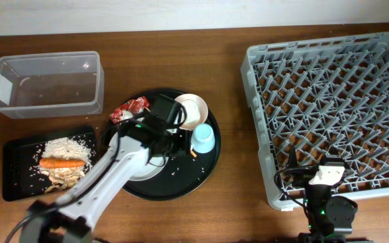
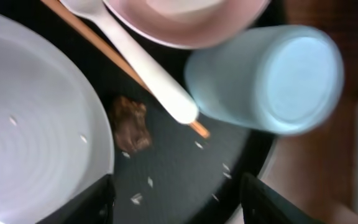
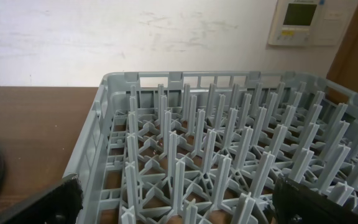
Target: Sort waste into correct bins and load items into the dishwasher rack
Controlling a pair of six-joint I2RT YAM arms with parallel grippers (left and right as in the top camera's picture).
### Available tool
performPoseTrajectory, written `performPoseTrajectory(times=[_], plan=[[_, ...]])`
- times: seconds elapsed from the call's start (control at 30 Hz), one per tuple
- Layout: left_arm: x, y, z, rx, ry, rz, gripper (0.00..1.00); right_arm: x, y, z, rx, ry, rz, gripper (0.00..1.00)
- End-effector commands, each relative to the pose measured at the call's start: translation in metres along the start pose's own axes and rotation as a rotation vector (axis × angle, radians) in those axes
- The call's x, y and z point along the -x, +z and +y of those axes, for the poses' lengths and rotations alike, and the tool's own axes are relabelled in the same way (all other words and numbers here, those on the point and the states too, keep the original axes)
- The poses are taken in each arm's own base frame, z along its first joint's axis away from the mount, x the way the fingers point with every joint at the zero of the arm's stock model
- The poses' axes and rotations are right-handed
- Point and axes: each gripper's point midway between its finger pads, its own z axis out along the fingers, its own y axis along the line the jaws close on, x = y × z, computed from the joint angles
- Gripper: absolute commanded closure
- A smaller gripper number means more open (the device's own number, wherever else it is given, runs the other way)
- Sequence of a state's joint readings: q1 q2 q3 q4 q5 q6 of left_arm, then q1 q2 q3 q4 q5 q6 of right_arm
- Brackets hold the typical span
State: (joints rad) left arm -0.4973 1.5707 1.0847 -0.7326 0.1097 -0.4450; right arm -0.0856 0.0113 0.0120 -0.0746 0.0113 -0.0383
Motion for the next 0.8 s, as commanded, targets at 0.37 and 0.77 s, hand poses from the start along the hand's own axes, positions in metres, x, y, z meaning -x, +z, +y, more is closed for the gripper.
performPoseTrajectory(times=[0.37, 0.77], plan=[[0.004, 0.035, 0.024, 0.165, 0.264, 0.032, 0.37, -0.004, 0.000, -0.004, -0.018, -0.006, 0.008, 0.01], [-0.004, 0.042, 0.024, 0.161, -0.088, 0.042, 0.37, -0.004, 0.000, -0.004, -0.018, -0.006, 0.009, 0.01]])
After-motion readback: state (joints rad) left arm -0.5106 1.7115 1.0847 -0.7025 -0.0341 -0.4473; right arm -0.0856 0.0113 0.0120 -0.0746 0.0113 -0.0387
